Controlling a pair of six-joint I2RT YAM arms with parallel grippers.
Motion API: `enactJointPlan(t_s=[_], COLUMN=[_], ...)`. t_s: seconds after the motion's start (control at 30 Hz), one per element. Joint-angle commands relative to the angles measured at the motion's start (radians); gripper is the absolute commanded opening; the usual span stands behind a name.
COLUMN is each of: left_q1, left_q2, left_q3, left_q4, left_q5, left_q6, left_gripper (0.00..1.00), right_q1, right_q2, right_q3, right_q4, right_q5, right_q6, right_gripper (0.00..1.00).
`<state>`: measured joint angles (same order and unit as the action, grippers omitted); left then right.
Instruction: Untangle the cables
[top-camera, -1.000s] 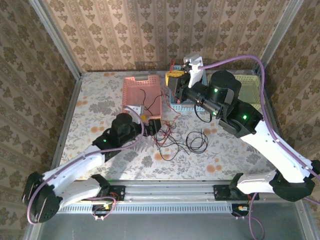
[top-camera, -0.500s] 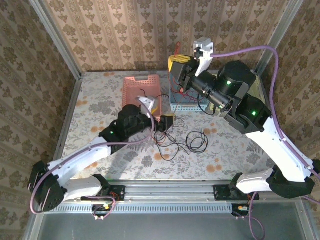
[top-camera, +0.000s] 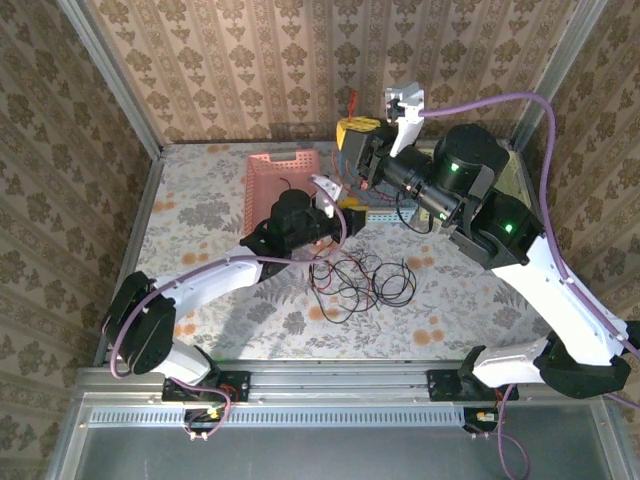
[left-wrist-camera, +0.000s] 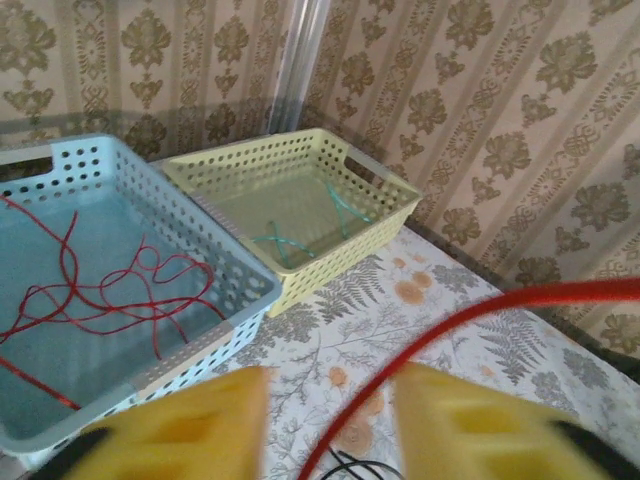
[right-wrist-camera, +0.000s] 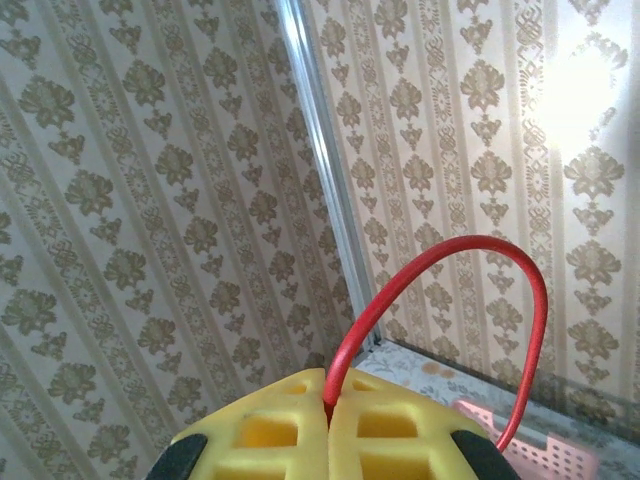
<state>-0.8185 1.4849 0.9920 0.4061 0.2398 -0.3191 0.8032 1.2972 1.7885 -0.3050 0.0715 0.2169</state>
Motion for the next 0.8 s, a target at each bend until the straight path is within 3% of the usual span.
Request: enactJointPlan(t_s=[0.0, 0.07, 0.13, 0.27, 0.47, 0.63, 0.77], left_q1=[0.056, 0.066, 0.060, 0.043, 0.043, 0.043, 0.042], left_q2=[-0.035, -0.093, -0.161, -0.344, -0.670, -0.855, -0.907], left_q3=[-0.042, -0.097, -0.163, -0.328, -0.575, -0.656, -0.666], left_q4=[0.062, 0.027, -0.005, -0.094, -0.195, -0.286, -0.316], left_q5=[0.043, 0.037, 0.047, -0.041, -0.179, -0.228, -0.242], left_q6=[-0.102, -0.112, -0.085, -0.066, -0.152, -0.202, -0.207], left_gripper=[0.51, 0.88, 1.00, 1.00, 1.00, 1.00, 1.00], right_q1=[-0.054, -0.110, -0.170, -0.270, -0.389, -0.469, -0.496], right_q2=[0.004, 0.037, 0.073, 0.162, 0.337, 0.545, 0.736], right_q3=[-0.016, 0.002, 0.023, 0.077, 0.175, 0.296, 0.435], right_q4=[-0.007, -0.005, 0.006, 0.034, 0.010, -0.050, -0.202], right_q5=[0.035, 0.038, 0.013, -0.016, -0.030, -0.042, -0.047], right_q6=[0.030, 0.046, 0.070, 0.101, 0.121, 0.127, 0.148], right_gripper=[0.00, 0.00, 0.00, 0.00, 0.00, 0.00, 0.00])
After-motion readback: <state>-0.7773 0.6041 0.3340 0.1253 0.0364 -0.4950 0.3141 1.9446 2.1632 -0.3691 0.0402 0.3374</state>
